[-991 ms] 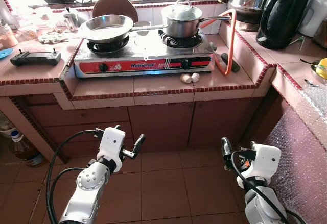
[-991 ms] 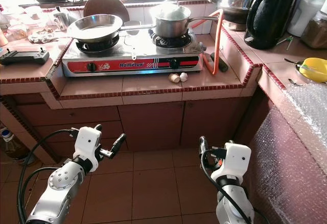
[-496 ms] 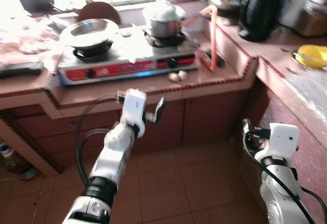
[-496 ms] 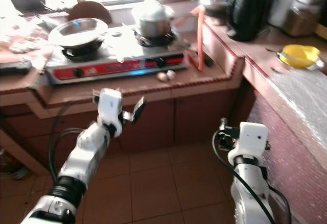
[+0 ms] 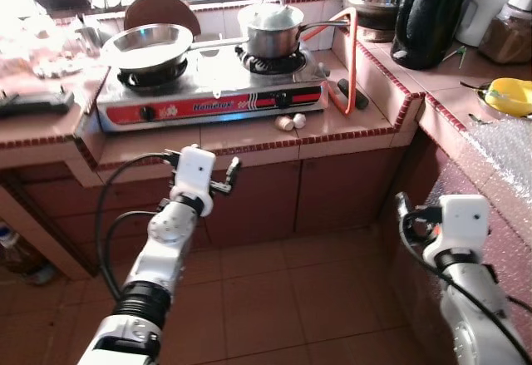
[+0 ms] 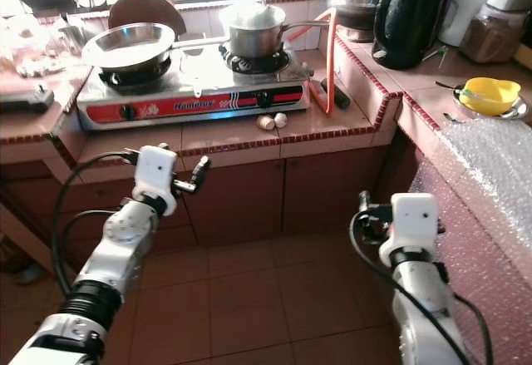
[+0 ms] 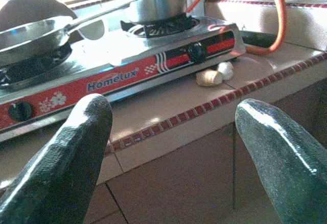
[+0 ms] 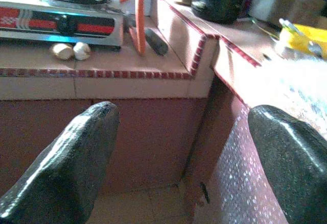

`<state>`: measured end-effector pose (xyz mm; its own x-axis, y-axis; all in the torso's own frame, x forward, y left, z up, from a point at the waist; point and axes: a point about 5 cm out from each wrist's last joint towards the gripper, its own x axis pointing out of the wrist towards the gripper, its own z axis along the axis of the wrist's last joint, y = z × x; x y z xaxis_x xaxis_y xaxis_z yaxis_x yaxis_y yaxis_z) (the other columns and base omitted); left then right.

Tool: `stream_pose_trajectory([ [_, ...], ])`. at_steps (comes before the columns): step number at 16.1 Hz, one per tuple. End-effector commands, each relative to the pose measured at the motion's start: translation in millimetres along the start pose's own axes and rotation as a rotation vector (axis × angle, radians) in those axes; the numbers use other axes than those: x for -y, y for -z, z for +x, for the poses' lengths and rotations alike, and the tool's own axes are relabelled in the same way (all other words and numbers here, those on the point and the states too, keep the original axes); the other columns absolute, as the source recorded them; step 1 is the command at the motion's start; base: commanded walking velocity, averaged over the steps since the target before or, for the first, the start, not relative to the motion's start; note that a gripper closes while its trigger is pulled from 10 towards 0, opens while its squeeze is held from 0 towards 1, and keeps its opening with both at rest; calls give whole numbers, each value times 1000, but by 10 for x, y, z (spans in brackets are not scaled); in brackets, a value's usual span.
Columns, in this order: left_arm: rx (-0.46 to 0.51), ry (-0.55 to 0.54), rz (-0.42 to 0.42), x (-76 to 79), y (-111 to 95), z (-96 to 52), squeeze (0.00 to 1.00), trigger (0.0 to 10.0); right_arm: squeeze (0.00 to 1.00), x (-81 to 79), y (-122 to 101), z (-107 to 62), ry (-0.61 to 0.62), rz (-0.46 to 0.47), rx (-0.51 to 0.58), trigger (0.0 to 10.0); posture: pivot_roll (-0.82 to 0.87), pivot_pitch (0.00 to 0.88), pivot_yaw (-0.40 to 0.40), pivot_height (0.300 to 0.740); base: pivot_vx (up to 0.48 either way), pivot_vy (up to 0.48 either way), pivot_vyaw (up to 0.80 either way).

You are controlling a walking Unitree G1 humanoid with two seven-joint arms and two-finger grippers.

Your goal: Kitchen organization

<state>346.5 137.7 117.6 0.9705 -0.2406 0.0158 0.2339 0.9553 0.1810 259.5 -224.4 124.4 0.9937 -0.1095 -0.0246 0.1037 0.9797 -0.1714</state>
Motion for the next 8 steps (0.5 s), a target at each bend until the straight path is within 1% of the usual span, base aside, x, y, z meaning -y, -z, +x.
stream_pose_trajectory([
  [1,-11,-17,8,-48,46,-35,0,10000,0,-37,-85,24,-48,-5,24,10000,-70,0,-27,740,0,0,0],
  [2,-25,-8,-1,-2,89,-73,0,10000,0,-56,-85,39,-72,-8,20,10000,-55,0,-44,740,0,0,0],
  [3,-31,32,-22,98,125,-117,0,10000,0,-87,-81,58,-97,-10,18,10000,-42,0,-61,740,0,0,0],
  [5,-46,169,-111,342,191,-245,0,10000,0,-170,-106,111,-145,-19,23,10000,-31,0,-76,740,0,0,0],
  [6,-12,235,-93,474,196,-346,0,10000,0,-221,-151,162,-169,-24,37,10000,-19,0,-89,740,0,0,0],
  [7,1,246,-65,508,197,-382,0,10000,0,-239,-163,184,-178,-23,40,10000,-14,0,-94,740,0,0,0],
  [8,2,214,-63,446,191,-392,0,10000,0,-252,-169,184,-180,-19,42,10000,-11,0,-95,740,0,0,0],
])
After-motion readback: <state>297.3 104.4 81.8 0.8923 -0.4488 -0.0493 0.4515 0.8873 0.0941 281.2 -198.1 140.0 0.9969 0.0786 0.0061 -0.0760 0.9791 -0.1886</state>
